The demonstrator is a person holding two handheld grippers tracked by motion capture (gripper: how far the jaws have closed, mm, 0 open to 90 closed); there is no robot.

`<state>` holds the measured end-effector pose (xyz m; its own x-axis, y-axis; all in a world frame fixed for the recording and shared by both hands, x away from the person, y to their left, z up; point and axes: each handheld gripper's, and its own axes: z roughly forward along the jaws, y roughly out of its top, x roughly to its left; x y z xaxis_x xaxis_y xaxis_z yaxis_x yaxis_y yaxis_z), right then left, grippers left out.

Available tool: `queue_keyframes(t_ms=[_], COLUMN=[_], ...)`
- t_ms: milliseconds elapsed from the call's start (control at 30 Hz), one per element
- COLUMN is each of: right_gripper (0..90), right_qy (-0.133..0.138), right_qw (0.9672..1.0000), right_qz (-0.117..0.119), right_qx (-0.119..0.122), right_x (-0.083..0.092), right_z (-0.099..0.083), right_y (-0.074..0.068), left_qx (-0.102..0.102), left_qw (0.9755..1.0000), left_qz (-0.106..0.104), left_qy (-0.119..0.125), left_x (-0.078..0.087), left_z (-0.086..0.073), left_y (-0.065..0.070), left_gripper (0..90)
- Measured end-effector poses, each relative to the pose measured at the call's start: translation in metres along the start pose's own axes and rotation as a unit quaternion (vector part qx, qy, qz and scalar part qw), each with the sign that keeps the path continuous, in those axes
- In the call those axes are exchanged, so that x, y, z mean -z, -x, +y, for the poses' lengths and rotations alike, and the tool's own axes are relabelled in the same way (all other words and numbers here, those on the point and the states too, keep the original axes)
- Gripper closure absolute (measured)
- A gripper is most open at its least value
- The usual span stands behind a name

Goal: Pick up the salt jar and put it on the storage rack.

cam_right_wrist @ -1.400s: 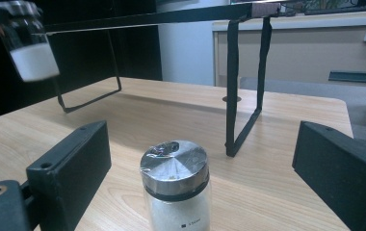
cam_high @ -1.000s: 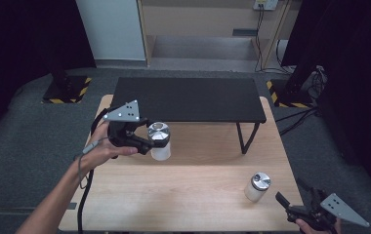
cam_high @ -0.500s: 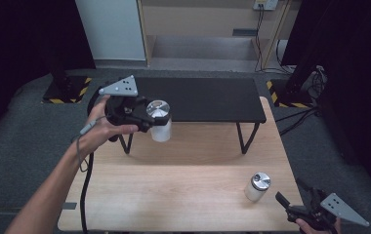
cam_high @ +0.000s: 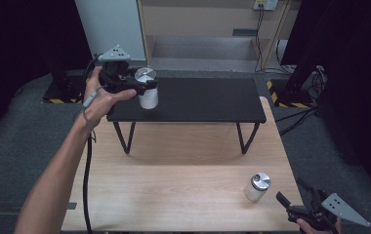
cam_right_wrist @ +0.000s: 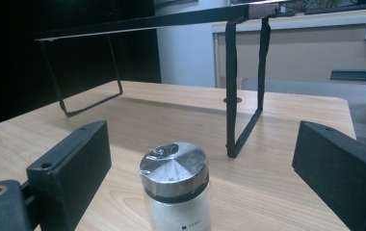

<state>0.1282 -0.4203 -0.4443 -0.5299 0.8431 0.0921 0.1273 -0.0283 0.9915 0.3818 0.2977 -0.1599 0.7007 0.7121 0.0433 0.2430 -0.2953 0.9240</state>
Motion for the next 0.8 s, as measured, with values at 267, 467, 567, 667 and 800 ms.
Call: queue_keyframes(t_ms=[267, 467, 567, 667, 800], right_gripper=[6.4, 6.4, 6.4, 6.4, 6.4], right_qy=[-0.002, -0.003, -0.003, -0.002, -0.003], right_qw=[1.0, 1.0, 1.0, 1.0, 1.0], right_qz=[-0.001, -0.002, -0.001, -0.003, -0.003], right_qx=[-0.002, -0.002, -0.001, -0.003, -0.002], right_x=[0.0, 0.0, 0.0, 0.0, 0.0], right_z=[0.0, 0.0, 0.0, 0.0, 0.0], right_y=[0.0, 0.0, 0.0, 0.0, 0.0], left_qx=[0.027, 0.039, 0.04, 0.042, 0.043], left_qw=[0.9981, 0.9975, 0.9977, 0.9981, 0.9984], left_qz=[0.056, 0.059, 0.055, 0.045, 0.037], left_qy=[0.006, 0.004, 0.002, -0.001, -0.004], left_x=[-0.007, -0.014, -0.017, -0.022, -0.027], left_z=[-0.008, -0.019, -0.023, -0.03, -0.035], left_y=[-0.008, -0.014, -0.017, -0.02, -0.021], left_gripper=[33.8, 33.7, 33.7, 33.7, 33.7])
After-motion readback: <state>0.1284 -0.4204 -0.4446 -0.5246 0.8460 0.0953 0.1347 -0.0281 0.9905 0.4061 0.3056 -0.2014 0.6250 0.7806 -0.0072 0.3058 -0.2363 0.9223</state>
